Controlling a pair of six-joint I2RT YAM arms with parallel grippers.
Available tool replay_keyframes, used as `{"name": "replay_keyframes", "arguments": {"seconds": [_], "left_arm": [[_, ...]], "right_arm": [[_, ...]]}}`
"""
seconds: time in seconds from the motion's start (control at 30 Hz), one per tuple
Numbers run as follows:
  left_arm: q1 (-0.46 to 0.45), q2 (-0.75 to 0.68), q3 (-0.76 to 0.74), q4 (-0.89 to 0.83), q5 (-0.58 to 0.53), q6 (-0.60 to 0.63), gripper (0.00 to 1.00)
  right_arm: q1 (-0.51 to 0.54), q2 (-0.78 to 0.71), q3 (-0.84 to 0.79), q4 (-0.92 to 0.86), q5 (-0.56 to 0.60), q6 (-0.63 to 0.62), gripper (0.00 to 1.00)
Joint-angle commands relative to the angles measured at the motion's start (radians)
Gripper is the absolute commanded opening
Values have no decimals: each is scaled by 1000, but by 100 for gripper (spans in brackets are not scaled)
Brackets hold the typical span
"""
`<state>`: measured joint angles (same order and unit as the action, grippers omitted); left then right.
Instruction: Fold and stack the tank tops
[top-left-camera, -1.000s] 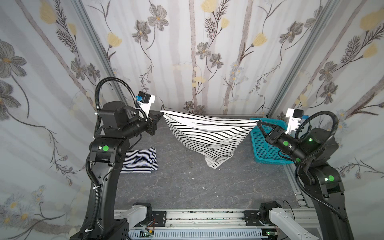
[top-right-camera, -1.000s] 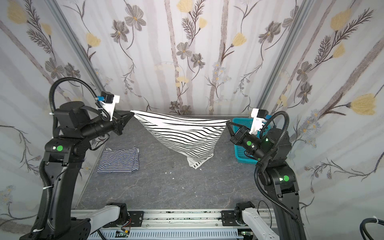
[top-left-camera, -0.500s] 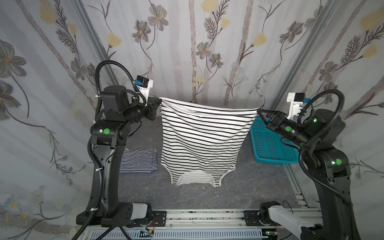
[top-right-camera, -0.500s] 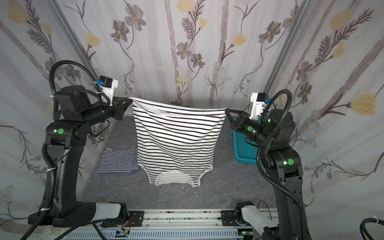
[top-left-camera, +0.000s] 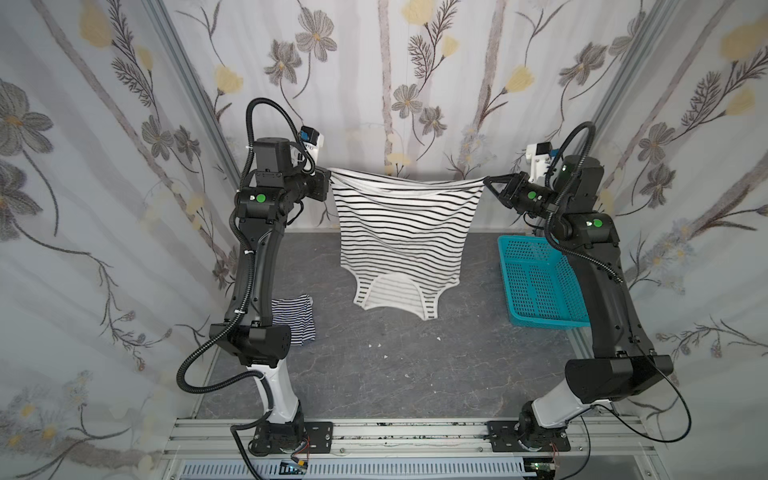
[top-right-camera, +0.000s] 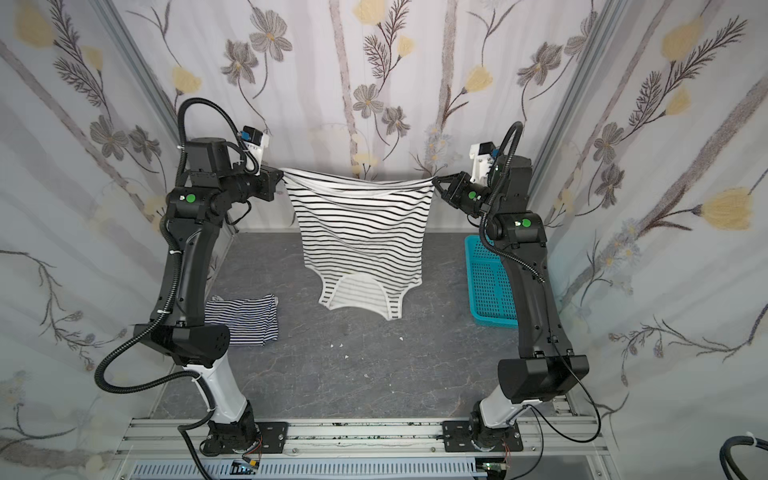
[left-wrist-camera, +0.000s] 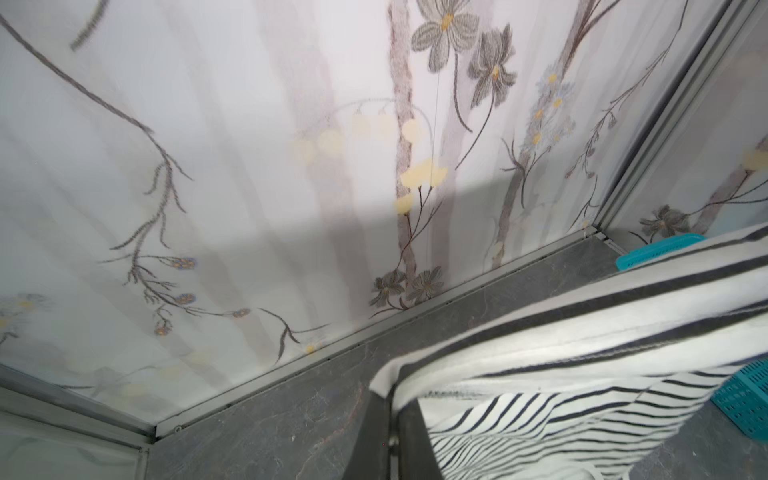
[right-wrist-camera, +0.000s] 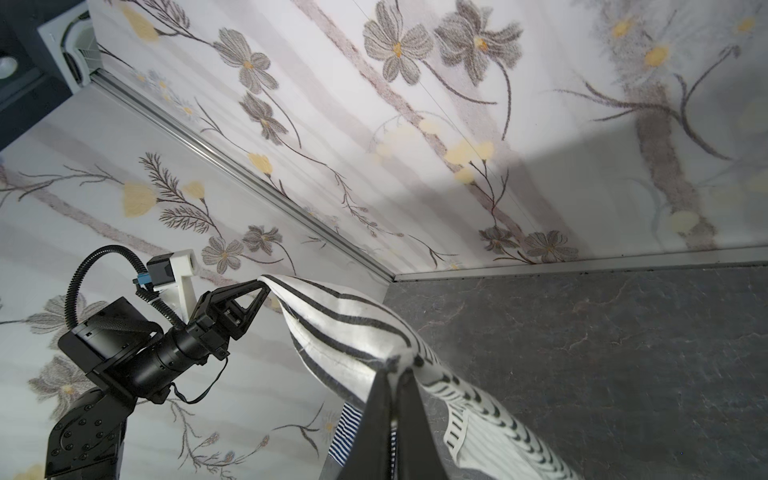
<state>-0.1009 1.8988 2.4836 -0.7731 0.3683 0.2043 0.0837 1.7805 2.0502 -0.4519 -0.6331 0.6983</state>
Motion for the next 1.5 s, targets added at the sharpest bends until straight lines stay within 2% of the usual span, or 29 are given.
{"name": "replay_keyframes", "arguments": {"seconds": [0.0,0.1,0.2,0.33,0.43,0.53,0.67,0.77,0.97,1.1,1.27,1.47], "left_arm": [[4,1,63,51,-26,-28,0],[7,-19,36,52,-27,-24,0],[16,-44,-81,59,-11,-6,0],[28,-117,-376,82,25,35,0],[32,-251,-690,120,56,114,0],[30,-400,-969,132,75,199,0],[29,-561,-1261,127,61,289,0],[25,-631,-1411,113,57,340,0],[7,-666,-1615,49,36,416,0],[5,-681,-1701,36,18,441,0],[1,-695,-1767,-15,17,480,0],[-3,-686,-1789,-62,8,533,0]], "right_arm": [[-11,39,120,21,-54,-5,0],[-21,48,132,5,-56,-12,0],[-21,18,24,8,-42,-41,0],[-24,-102,-334,128,-51,-51,0],[-25,-238,-648,284,-75,-20,0],[-22,-342,-886,343,-90,-25,0],[-11,-433,-1135,358,-98,-48,0],[-9,-489,-1276,333,-99,-84,0],[0,-602,-1518,340,-94,-77,0],[18,-677,-1604,309,-98,-78,0],[63,-769,-1710,302,-81,-28,0],[137,-828,-1767,221,28,-19,0]]}}
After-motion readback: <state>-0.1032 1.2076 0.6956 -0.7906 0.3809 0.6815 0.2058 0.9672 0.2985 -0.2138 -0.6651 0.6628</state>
